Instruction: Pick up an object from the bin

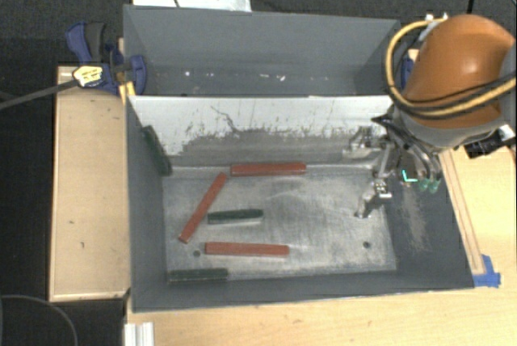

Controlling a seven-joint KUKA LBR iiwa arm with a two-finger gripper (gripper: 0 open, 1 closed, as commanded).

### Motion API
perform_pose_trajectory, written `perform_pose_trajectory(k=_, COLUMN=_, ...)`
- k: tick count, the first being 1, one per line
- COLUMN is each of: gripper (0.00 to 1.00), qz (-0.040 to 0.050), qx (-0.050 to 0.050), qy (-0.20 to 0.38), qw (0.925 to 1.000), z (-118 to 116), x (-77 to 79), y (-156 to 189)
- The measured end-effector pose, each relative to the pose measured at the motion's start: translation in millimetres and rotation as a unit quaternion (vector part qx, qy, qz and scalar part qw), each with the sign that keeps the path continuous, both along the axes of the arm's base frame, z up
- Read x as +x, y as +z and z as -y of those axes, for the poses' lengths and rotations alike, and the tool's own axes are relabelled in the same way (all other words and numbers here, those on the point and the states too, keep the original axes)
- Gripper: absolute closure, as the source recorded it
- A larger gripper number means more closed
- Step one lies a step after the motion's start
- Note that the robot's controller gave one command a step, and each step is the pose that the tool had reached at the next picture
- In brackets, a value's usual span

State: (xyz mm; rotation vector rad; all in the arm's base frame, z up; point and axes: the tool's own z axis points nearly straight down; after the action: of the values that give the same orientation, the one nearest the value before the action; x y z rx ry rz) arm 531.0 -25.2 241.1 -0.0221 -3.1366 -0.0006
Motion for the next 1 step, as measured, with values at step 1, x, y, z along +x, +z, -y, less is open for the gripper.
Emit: perform_pose_trajectory(k=1, gripper=0.00, qz=0.0041, qx=0.000, qy=0.000, qw=1.0000, z=-0.1, x=1.5, y=4.0)
